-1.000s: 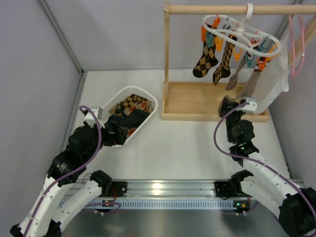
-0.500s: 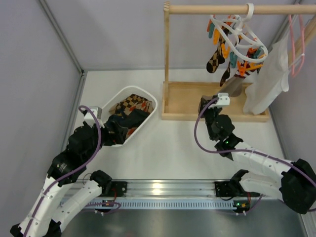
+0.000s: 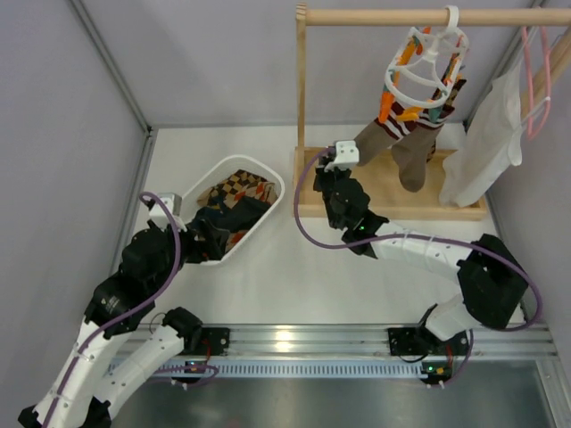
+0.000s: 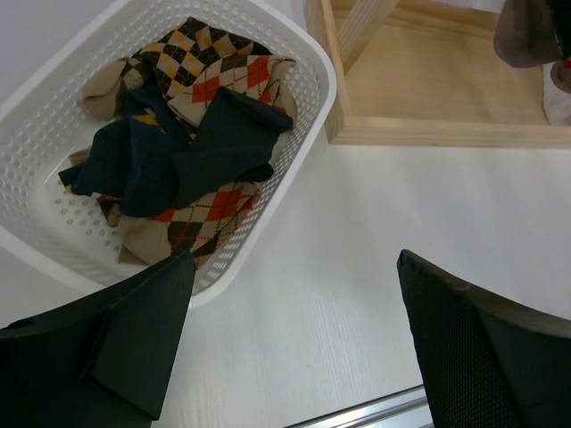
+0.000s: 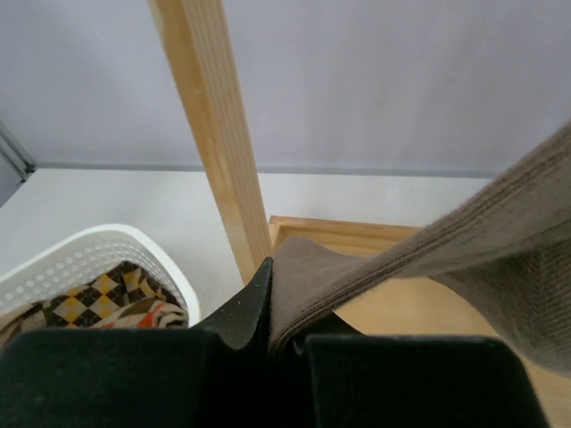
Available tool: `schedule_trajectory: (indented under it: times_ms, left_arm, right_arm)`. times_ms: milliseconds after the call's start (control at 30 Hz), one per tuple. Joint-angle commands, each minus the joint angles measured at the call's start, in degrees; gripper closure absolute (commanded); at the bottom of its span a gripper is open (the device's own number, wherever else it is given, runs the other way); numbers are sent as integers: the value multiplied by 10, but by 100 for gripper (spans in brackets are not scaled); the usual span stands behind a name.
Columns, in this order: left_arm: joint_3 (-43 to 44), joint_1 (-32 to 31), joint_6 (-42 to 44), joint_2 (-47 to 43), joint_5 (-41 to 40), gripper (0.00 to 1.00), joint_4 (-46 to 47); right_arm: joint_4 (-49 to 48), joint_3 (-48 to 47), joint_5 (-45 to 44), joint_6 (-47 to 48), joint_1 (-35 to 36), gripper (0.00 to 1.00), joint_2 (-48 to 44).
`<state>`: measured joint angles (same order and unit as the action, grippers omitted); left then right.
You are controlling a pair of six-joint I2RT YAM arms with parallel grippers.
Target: Remove the socks clipped to the hanger
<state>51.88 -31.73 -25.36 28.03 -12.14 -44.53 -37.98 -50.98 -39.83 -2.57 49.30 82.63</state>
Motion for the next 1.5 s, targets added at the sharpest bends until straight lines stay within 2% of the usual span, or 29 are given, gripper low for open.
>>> schedule_trajectory:
  times_ms: [0, 167, 300, 433, 567, 633, 767, 867, 967, 1033, 1133, 1167, 1367, 1467]
  left_arm:
    - [4, 0, 1, -3, -22, 2, 20]
    - [31, 0, -1, 8, -65, 2, 17]
    - [98, 0, 12, 41, -87, 2, 13]
    - [207, 0, 19, 97, -89, 1, 12]
    - [328, 0, 24, 167, -54, 1, 13]
    - [369, 0, 31, 212, -17, 2, 16]
    - [516, 0, 60, 313, 54, 2, 16]
    - [609, 0, 77, 402, 152, 2, 18]
    - [667, -8, 78, 459, 177, 1, 19]
    - [706, -40, 104, 504, 95, 1, 30]
    - [755, -205, 178, 573, -48, 1, 50]
    - [778, -227, 189, 594, -78, 1, 50]
    - [926, -285, 276, 777, -224, 1, 80]
    - [939, -288, 341, 834, -314, 2, 154]
  right_arm:
    - [-2, -80, -29, 19, 23, 100, 51]
    - [23, -169, -40, 53, 33, 100, 134]
    - [44, -226, -52, 73, 33, 100, 188]
    - [49, -258, -56, 85, 33, 100, 218]
    - [61, -291, -59, 96, 32, 100, 245]
    - [69, -310, -57, 100, 31, 100, 256]
    - [70, -330, -60, 106, 32, 100, 280]
    - [66, -330, -62, 108, 31, 100, 283]
    - [65, -330, -63, 112, 32, 100, 286]
    - [63, -326, -63, 114, 32, 100, 287]
    - [59, -320, -63, 118, 32, 100, 288]
    - [57, -319, -63, 119, 32, 100, 286]
    - [32, -296, -53, 128, 31, 100, 273]
    - [24, -287, -45, 135, 32, 100, 263]
